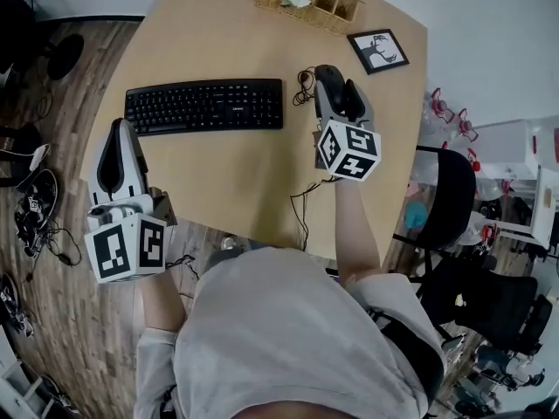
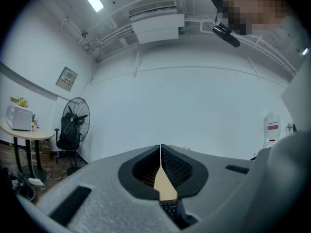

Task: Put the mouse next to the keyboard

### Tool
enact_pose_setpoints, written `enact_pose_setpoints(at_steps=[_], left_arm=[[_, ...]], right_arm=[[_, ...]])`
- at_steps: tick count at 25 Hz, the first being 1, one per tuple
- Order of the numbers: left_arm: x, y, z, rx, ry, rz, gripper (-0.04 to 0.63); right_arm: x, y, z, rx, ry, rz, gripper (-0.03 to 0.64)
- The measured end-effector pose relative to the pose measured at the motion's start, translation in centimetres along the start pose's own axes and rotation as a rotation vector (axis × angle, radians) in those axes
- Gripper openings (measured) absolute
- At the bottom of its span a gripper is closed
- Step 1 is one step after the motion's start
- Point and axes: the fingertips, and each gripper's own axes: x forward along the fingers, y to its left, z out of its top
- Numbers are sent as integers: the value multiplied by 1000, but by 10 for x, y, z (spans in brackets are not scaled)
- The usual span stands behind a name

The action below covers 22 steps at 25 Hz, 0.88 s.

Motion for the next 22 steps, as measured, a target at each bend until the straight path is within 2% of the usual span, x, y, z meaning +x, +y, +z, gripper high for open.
enact_pose_setpoints(at_steps=[14,22], left_arm=[[-3,-12,-7,9,20,-8,12],[-7,-11,-10,17,33,5,14]], right_arm=[[-16,3,-113,66,227,-4,261],[-13,11,-157,77,340,3,261]])
